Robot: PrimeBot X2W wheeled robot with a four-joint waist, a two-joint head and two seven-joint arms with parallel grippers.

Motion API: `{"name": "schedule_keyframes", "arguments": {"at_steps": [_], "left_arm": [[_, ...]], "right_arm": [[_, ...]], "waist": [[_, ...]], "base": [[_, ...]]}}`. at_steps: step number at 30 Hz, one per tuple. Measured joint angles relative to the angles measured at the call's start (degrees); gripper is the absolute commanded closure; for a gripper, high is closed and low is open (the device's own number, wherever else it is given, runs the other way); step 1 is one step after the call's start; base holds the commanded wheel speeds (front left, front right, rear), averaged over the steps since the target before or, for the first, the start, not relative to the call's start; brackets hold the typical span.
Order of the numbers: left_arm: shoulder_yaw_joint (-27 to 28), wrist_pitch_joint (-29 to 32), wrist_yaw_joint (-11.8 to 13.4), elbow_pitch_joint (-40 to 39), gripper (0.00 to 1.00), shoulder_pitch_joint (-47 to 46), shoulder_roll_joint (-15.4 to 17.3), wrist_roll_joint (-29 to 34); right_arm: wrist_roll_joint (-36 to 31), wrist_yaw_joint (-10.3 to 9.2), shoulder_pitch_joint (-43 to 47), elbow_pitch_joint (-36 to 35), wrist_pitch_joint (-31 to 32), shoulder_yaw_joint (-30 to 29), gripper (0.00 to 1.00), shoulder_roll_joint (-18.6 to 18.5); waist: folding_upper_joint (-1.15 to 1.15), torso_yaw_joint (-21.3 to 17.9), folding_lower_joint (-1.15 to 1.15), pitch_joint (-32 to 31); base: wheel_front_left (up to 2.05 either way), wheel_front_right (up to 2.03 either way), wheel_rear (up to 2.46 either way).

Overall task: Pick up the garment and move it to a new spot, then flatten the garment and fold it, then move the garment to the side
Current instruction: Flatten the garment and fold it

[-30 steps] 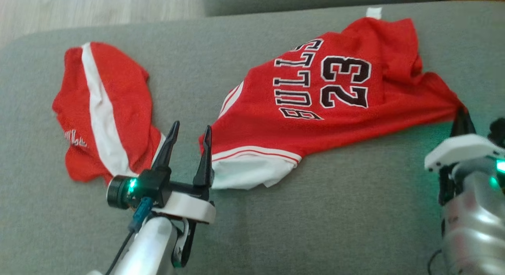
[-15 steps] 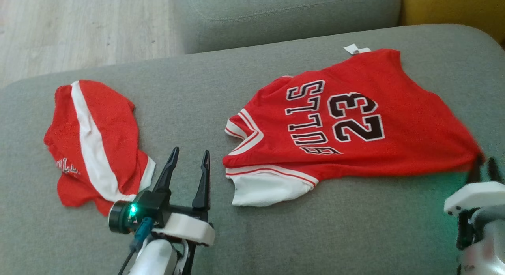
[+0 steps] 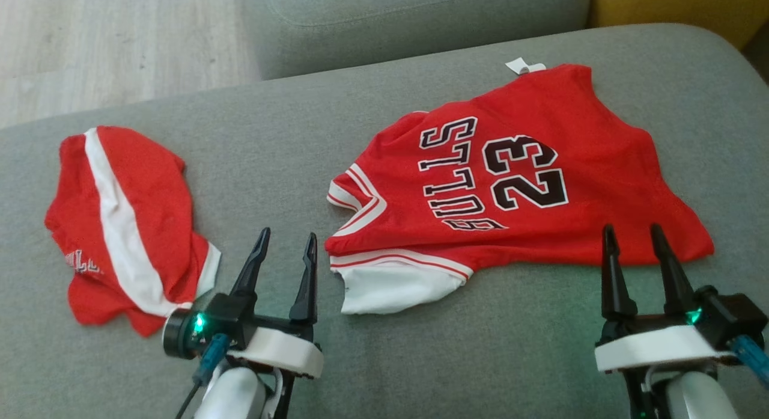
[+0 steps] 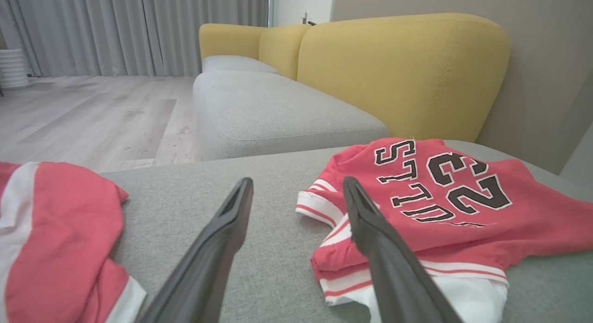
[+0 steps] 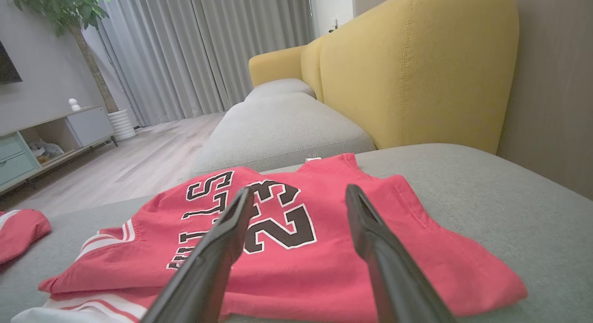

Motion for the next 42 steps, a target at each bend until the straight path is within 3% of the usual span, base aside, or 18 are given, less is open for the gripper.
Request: {"name": "schedule_keyframes", "arguments": {"at_steps": [5,10,13,17,22,28,39,40,42], "left_arm": [[-0.37,0.68,-3.44,0.98,0.00,-2.46,1.22,0.02],[-1.77,6.03,-8.10,-0.20,0.00,-14.83,4.57,-1.01],[-4.86,14.48,-9.07,0.51,0.00,-23.71,6.32,-5.68],[-15.32,27.52,-9.49,1.93,0.00,-33.29,11.32,-15.63],[-21.75,39.25,-9.49,6.37,0.00,-39.83,16.97,-28.06],[-27.32,41.80,-9.49,12.84,0.00,-42.85,20.94,-31.42],[-35.08,42.19,-9.49,16.78,0.00,-43.53,22.37,-38.91],[-35.80,42.57,-9.49,16.80,0.07,-43.56,22.61,-39.38],[-37.09,42.44,-9.49,17.11,1.00,-44.22,23.35,-39.71]], "right_arm": [[0.53,0.00,0.05,-3.43,0.00,0.85,0.00,0.00],[1.30,0.00,-0.52,-4.31,0.00,0.76,0.00,-0.01],[2.04,0.00,-1.15,-4.78,0.00,1.05,0.00,-0.01],[3.24,0.00,-2.75,-5.32,-0.01,2.38,0.00,-0.02],[4.63,0.00,-4.54,-5.75,-0.01,4.02,0.00,-0.02],[5.48,0.00,-5.49,-6.15,-0.09,6.17,0.00,-0.03],[6.16,0.00,-5.58,-6.35,-0.09,7.51,0.00,-0.03],[6.16,0.00,-5.58,-6.34,-0.09,7.51,0.00,-0.03],[6.16,0.00,-5.60,-6.34,-0.09,7.51,0.00,-0.03]], "waist": [[0.00,-1.40,0.01,0.92],[0.00,-3.51,0.01,2.38],[0.00,-4.92,0.01,3.68],[0.00,-7.08,0.01,5.79],[0.00,-10.21,0.01,8.48],[0.00,-13.92,0.01,11.45],[0.00,-17.80,0.01,14.06],[0.00,-17.89,0.01,14.08],[0.00,-18.06,0.00,14.09]], "base": [[0.00,0.00,0.00],[0.00,0.00,0.00],[0.00,0.00,0.00],[0.00,0.00,0.00],[0.00,0.00,0.00],[0.00,0.00,0.00],[0.00,0.00,0.00],[0.00,0.00,0.00],[0.00,0.00,0.00]]}}
